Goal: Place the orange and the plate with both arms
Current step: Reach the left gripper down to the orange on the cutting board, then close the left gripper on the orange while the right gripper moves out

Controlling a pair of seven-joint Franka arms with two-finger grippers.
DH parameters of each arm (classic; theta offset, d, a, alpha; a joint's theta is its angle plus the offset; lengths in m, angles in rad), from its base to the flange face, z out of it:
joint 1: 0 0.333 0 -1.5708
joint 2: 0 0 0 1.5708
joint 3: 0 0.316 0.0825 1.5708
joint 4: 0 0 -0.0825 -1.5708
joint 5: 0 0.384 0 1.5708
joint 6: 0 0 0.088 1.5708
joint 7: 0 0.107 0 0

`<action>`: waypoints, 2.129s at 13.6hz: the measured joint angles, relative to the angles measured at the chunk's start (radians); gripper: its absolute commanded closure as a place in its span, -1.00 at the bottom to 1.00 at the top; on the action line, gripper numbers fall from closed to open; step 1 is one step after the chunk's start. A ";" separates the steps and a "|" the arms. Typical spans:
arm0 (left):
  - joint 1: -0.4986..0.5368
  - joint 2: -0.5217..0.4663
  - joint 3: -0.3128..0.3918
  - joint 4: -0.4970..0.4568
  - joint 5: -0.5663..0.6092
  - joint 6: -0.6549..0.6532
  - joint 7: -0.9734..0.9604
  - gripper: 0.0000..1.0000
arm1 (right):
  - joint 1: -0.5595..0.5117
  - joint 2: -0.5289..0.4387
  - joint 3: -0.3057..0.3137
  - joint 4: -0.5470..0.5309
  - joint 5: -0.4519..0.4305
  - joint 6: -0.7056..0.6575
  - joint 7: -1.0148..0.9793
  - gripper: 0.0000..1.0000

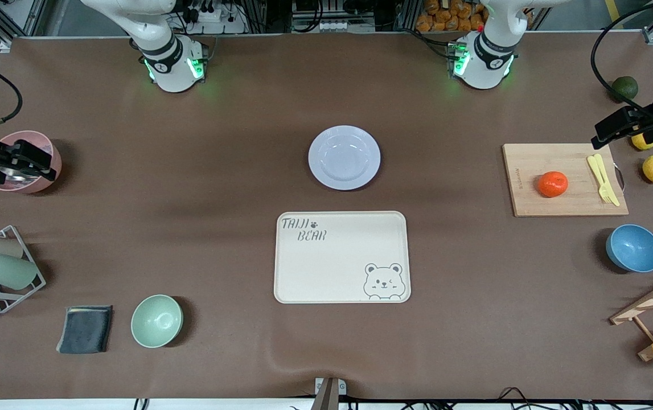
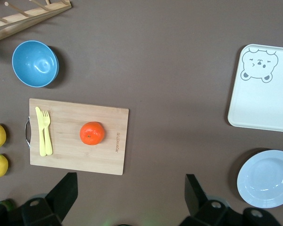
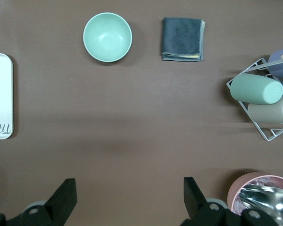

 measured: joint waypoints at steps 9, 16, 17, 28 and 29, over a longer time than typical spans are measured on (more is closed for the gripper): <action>0.034 0.082 0.013 -0.025 0.068 0.021 0.000 -1.00 | -0.003 0.001 0.004 -0.001 0.000 0.007 0.000 -1.00; 0.118 0.052 0.013 -0.444 0.070 0.354 0.000 -1.00 | 0.001 0.035 0.010 -0.010 0.009 0.006 -0.058 -1.00; 0.130 0.049 0.013 -0.495 0.071 0.395 0.000 -1.00 | 0.004 0.041 0.012 -0.013 0.041 0.001 -0.057 -1.00; 0.228 0.098 0.013 -0.769 0.113 0.745 0.020 -1.00 | 0.081 0.104 0.020 -0.085 0.394 -0.075 0.094 -1.00; 0.238 0.115 0.013 -0.770 0.128 0.765 0.020 -1.00 | 0.102 0.110 0.020 -0.109 0.420 -0.052 0.117 -1.00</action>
